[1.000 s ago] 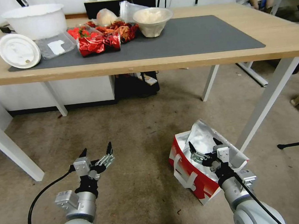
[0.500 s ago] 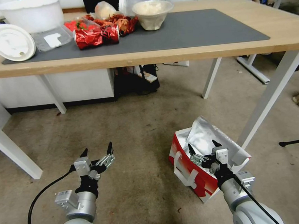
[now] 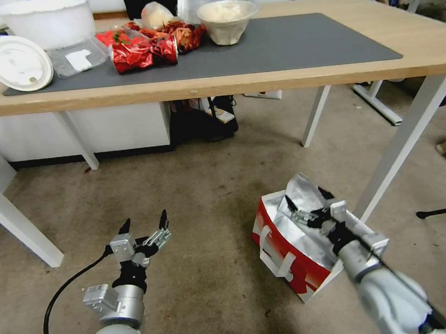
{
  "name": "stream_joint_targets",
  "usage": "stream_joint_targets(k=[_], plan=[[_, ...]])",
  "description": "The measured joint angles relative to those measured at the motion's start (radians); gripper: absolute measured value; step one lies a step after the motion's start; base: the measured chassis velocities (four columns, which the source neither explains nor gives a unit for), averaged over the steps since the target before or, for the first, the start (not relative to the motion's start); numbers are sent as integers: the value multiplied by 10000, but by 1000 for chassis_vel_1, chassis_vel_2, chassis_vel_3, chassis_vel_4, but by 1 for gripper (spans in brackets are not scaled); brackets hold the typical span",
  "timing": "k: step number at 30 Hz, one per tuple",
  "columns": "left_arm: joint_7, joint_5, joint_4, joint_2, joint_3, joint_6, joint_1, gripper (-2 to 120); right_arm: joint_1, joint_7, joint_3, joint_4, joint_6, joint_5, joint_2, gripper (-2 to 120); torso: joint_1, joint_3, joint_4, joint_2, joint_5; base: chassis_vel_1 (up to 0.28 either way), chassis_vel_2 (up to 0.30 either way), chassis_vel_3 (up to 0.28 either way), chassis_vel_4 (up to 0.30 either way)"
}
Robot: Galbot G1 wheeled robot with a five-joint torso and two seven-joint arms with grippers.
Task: Pick up the food delivery bag from the floor and place it on the table.
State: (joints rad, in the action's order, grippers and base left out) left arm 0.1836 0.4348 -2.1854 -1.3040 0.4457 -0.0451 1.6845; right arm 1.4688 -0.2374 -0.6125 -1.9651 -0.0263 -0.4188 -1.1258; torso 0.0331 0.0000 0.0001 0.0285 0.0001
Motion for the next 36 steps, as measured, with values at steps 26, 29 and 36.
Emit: stream_joint_targets(k=[26,29,36], plan=[[191,-8,400,-46,93,-230,-143,100,-5421,-3378,2866,6981,1248,-133,2068,100,10,0,1,48,-1,0,0,0,0],[258,-8,430,-83,93,-244,-168,100,-5781,-3452,3277,7338,1107,154,2014,100,10,0,0,49,-1,0,0,0,0],[277,54,488,-74,109,-247,-192,100,-6475,-3449,3712,8277,982,739,1840,100,11,0,-1,56,-2,0,0,0,0]])
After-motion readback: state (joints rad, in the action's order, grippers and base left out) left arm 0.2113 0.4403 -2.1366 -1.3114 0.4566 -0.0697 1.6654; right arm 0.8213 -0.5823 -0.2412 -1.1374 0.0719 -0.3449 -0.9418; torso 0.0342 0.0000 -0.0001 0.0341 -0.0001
